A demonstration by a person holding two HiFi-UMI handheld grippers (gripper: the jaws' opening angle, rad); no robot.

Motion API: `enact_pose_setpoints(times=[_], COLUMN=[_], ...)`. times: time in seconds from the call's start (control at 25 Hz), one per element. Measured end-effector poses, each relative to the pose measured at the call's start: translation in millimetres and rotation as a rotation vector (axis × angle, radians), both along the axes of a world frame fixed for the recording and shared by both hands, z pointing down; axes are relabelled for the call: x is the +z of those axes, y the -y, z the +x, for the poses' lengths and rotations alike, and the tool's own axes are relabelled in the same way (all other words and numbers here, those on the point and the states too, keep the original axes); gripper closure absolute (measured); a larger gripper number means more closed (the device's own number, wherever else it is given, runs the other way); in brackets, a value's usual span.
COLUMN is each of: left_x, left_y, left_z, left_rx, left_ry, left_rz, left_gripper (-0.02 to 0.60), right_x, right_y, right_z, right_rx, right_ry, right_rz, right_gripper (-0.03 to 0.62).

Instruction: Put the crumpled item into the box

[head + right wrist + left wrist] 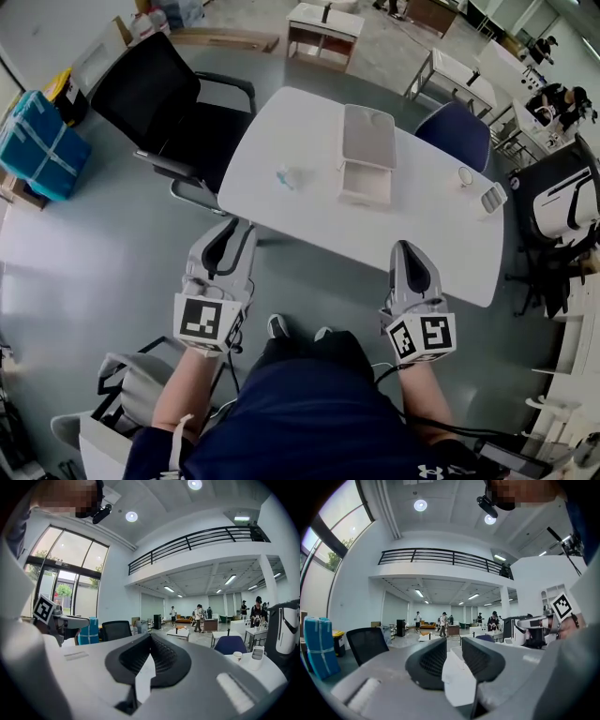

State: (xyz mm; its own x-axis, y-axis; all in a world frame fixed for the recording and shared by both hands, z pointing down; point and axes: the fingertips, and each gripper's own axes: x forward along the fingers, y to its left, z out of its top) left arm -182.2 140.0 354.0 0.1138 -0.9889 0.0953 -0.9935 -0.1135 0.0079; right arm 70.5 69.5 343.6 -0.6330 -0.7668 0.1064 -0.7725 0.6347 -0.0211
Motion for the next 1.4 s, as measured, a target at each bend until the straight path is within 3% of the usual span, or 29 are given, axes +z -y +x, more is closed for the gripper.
enact_pose_setpoints(times=[0.24,0.48,0.84,0.96,1.24,1.4], left_x=[31,56,102,119,191,243], left_y=[44,89,164,185,221,234], left_z=[5,15,24,26,19,1], left_rx=[0.04,0.065,0.034,0.048,0.111,0.144], left_ry=[-0.011,0.0,0.036,0.067,0.248,0.25], left_rz=[-0.065,-0.129,-0.257,-0.293,-0.504,-0.64], left_gripper=[0.469,0.469,0.471,0.558,0.561,0.548], right_x=[19,33,51,56,72,90], right_y=[24,72,147,168,201,210], right_z=[3,-6,-32,-31,-25,-20], right_rx=[0.019,-0.004,-0.12,-0.145,-0.129,-0.07], right_ry=[-0.021,0.027,0.072,0.081,0.094,0.091], right_rz=[-0.042,-0.064,-0.128,-0.149,-0.209,-0.248], right_gripper=[0.592,0.592,0.592,0.592,0.592,0.592])
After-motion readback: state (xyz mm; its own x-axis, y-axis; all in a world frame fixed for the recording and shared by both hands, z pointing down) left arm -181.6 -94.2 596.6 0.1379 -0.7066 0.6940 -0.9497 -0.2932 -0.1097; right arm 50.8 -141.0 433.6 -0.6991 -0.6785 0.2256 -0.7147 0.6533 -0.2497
